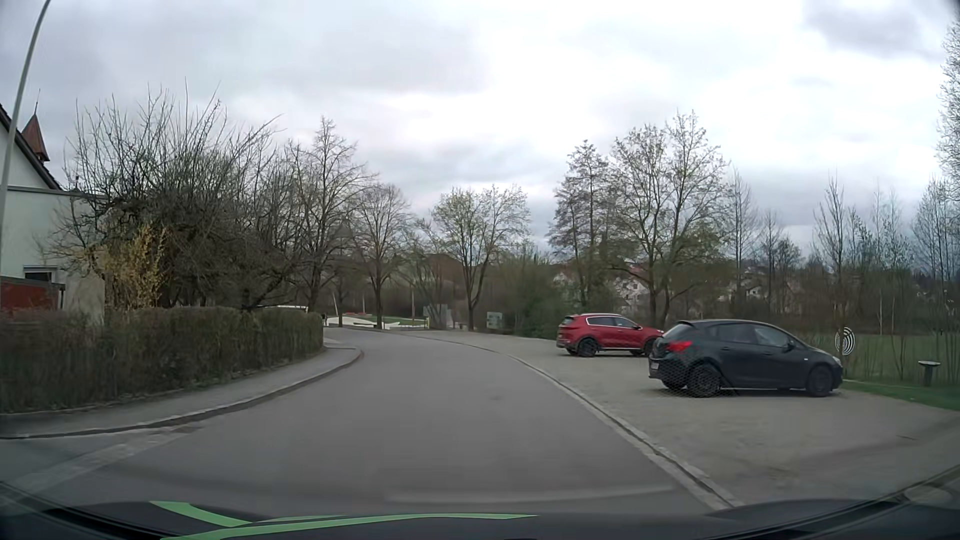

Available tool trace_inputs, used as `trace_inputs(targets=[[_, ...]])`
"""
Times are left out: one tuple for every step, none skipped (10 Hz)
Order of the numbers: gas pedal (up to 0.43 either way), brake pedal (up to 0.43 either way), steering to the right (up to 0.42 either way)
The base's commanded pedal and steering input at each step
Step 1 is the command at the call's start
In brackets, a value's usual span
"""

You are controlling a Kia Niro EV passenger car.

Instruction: Follow the waypoints while adhering to traffic rules and regulations

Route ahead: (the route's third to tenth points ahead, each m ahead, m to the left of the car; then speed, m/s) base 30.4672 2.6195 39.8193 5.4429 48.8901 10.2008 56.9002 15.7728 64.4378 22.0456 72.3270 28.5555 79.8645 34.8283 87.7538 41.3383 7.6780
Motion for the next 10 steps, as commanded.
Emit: trace_inputs(targets=[[0.0,0.006,-0.005],[0.0,0.006,-0.004],[0.0,0.006,-0.003],[0.0,0.006,-0.004],[0.0,0.006,-0.003],[0.0,0.006,-0.003],[0.0,0.006,-0.003],[0.0,0.006,-0.003],[0.0,0.006,-0.004],[0.0,0.006,-0.004]])
